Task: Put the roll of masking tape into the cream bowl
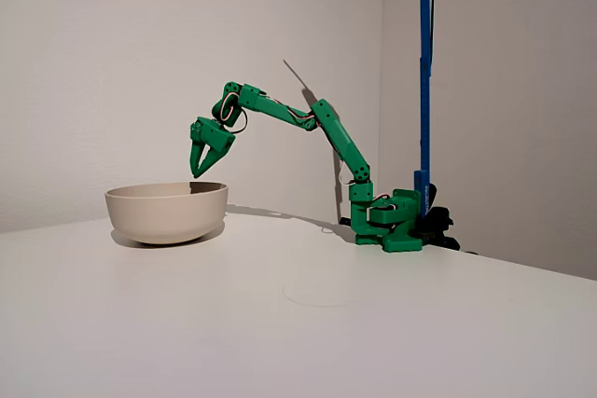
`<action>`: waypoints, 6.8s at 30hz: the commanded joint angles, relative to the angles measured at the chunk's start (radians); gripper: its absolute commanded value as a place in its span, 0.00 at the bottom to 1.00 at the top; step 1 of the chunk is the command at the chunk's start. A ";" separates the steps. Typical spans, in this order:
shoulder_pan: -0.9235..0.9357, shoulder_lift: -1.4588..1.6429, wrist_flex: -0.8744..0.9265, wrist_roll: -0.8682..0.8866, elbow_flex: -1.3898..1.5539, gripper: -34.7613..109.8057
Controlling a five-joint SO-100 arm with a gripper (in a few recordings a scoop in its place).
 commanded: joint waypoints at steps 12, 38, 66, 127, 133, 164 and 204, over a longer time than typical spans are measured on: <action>-0.296 0.416 0.353 -0.028 -0.083 0.18; -0.946 1.491 0.291 -0.129 1.019 0.18; -0.968 2.223 0.046 -0.190 2.111 0.18; -0.951 2.232 0.032 -0.173 2.218 0.18; -0.951 2.232 0.032 -0.173 2.218 0.18; -0.951 2.232 0.032 -0.173 2.218 0.18; -0.951 2.232 0.032 -0.173 2.218 0.18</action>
